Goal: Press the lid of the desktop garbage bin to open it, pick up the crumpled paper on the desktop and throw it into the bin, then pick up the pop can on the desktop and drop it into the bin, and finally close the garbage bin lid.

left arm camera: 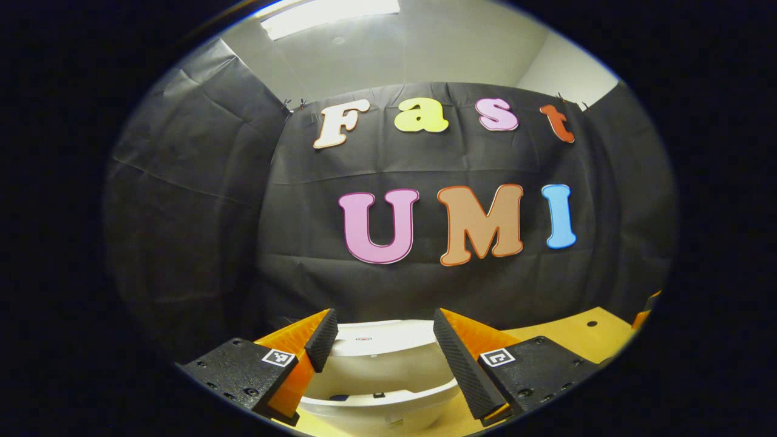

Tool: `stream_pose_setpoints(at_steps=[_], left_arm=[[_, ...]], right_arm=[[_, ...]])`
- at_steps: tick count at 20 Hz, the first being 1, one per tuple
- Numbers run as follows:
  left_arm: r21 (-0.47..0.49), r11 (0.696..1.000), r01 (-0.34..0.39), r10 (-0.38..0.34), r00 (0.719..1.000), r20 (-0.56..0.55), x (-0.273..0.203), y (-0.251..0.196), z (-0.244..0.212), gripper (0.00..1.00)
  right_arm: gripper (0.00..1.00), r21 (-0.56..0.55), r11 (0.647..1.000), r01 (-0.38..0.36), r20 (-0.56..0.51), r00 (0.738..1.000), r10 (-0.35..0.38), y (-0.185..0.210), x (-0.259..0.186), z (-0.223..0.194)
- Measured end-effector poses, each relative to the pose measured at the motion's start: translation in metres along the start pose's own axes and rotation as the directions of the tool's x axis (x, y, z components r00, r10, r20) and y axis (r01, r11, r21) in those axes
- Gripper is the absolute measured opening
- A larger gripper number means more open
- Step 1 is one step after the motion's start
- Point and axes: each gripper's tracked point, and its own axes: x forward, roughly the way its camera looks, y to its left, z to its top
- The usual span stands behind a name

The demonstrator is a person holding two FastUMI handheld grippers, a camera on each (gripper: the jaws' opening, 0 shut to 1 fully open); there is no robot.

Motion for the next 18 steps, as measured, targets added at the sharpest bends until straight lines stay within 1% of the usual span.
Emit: stream_pose_setpoints(at_steps=[2,4,6,7,10,11,14,16,18], left_arm=[[-0.001,1.0,-0.001,0.001,1.0,-0.022,0.001,-0.002,-0.011,0.94],[-0.026,1.0,-0.004,0.002,0.997,-0.073,-0.012,-0.003,-0.036,0.94],[-0.059,0.998,-0.013,0.006,0.994,-0.109,-0.017,-0.003,-0.05,0.95],[-0.059,0.998,-0.018,0.011,0.993,-0.118,-0.018,-0.002,-0.054,0.95],[-0.012,0.999,-0.037,0.036,0.995,-0.097,-0.017,-0.001,-0.055,0.94],[-0.002,0.999,-0.044,0.043,0.996,-0.073,-0.018,-0.001,-0.052,0.94],[-0.006,0.997,-0.071,0.071,0.997,-0.006,-0.019,0.001,-0.053,0.94],[0.006,0.997,-0.078,0.078,0.997,-0.015,-0.017,-0.001,-0.062,0.94],[-0.014,0.997,-0.07,0.07,0.998,-0.007,-0.018,-0.002,-0.062,0.96]], right_arm=[[0.98,-0.01,1.0,-0.008,-0.005,1.0,0.008,0.003,0.0,-0.002],[0.99,-0.025,1.0,-0.009,-0.019,1.0,0.009,0.002,0.0,-0.006],[0.99,-0.032,0.999,-0.009,-0.025,1.0,0.008,0.0,0.001,-0.005],[0.98,-0.032,0.999,-0.011,-0.026,1.0,0.01,0.0,0.001,-0.004],[0.98,-0.035,0.999,-0.014,-0.034,0.999,0.012,-0.003,0.002,-0.007],[0.98,-0.037,0.999,-0.015,-0.038,0.999,0.013,-0.003,0.002,-0.009],[0.98,-0.04,0.999,-0.016,-0.059,0.998,0.014,-0.007,0.003,-0.016],[0.98,-0.042,0.999,-0.016,-0.075,0.997,0.013,-0.01,0.003,-0.021],[0.98,-0.04,0.999,-0.019,-0.085,0.996,0.016,-0.011,0.005,-0.024]])
